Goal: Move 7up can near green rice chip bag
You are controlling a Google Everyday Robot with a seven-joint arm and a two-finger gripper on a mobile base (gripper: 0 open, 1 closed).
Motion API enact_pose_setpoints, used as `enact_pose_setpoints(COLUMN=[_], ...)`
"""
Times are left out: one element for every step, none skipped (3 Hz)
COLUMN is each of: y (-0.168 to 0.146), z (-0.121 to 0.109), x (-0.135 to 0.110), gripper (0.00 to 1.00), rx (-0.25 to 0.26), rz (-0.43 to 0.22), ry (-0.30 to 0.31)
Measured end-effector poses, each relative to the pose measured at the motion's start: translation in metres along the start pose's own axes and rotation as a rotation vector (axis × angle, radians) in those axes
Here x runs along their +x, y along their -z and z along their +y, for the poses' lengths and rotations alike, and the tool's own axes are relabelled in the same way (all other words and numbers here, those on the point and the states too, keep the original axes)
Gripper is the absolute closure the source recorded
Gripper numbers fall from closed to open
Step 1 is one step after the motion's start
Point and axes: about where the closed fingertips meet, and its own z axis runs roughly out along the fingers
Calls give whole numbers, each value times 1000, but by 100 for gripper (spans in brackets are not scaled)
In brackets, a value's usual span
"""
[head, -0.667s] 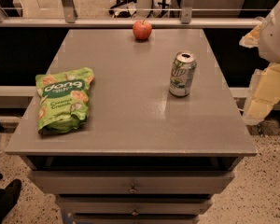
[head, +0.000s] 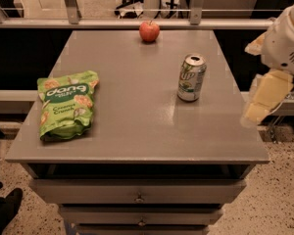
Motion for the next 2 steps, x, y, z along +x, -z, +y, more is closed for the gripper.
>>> enact_pose_setpoints(y=[-56, -86], z=[-23, -43], x=[-13, -26], gripper=[0, 0], rx=[-41, -52], rz=[-123, -229], ry=[-123, -207])
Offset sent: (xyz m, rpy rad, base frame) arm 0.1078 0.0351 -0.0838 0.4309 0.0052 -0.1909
